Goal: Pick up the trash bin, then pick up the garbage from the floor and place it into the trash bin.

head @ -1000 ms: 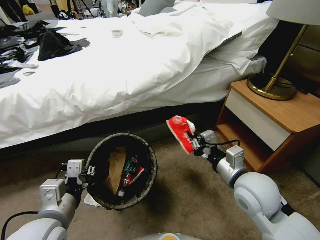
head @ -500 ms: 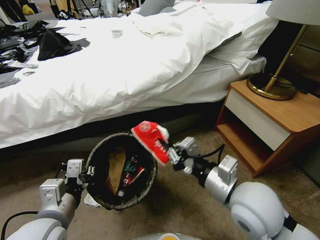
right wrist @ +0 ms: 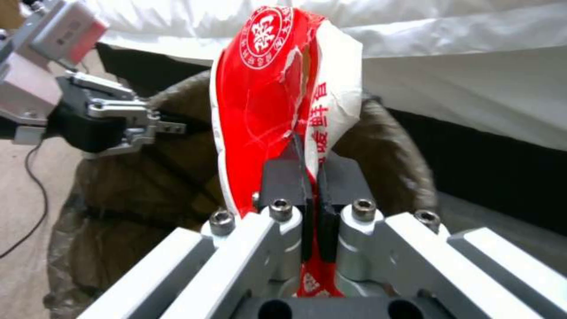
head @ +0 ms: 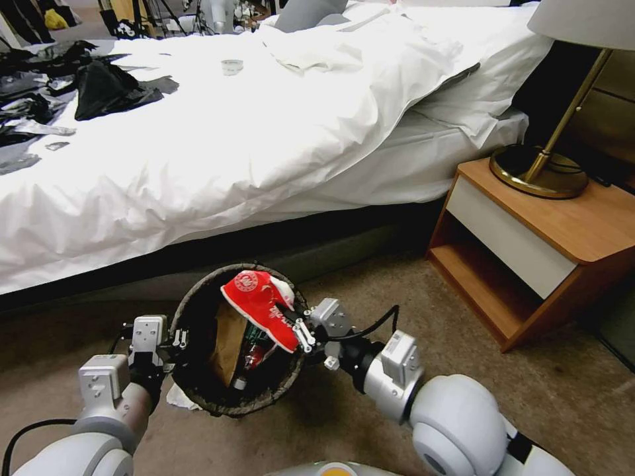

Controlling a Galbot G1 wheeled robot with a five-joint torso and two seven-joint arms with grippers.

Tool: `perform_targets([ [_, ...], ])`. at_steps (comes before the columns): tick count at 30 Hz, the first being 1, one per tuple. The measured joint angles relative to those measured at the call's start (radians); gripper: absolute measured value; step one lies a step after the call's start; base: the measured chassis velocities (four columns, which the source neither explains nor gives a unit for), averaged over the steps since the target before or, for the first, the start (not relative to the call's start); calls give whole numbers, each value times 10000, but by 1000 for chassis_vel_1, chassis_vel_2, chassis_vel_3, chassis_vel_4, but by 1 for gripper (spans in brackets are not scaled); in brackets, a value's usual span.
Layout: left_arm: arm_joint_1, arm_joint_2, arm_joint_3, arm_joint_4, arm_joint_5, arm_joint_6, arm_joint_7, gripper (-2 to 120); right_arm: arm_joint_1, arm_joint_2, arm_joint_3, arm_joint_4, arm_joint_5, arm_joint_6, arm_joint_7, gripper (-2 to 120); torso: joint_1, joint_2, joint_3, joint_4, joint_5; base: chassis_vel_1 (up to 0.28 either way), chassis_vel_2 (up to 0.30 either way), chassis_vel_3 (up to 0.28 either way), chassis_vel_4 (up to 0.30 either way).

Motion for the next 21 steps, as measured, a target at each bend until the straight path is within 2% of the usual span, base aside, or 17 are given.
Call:
perform_targets([
  [9,0,0,0,0,0,0,0,1,168,382,-424,-282,-382,-17,-80,0,0,0,0,0,0,0,0,0,0],
  [11,0,0,0,0,0,0,0,1,166,382,-423,-282,-418,-105,-30,10,0,0,0,0,1,0,0,0,0],
  [12,0,0,0,0,0,0,0,1,166,382,-423,-282,-418,-105,-30,10,0,0,0,0,1,0,0,0,0],
  [13,0,0,0,0,0,0,0,1,156,369,-407,-280,-419,-134,20,17,0,0,0,0,0,0,0,0,0],
  [14,0,0,0,0,0,0,0,1,156,369,-407,-280,-419,-134,20,17,0,0,0,0,0,0,0,0,0],
  [17,0,0,0,0,0,0,0,1,68,342,-379,-214,-419,-163,54,32,0,0,0,0,1,0,0,0,0],
  [20,0,0,-1,0,3,0,-1,1,3,322,-376,-170,-419,-167,61,39,0,0,0,0,1,0,0,0,0],
  [21,0,0,0,0,2,0,0,1,-49,310,-366,-118,-415,-175,72,46,1,0,0,0,2,0,0,0,0],
])
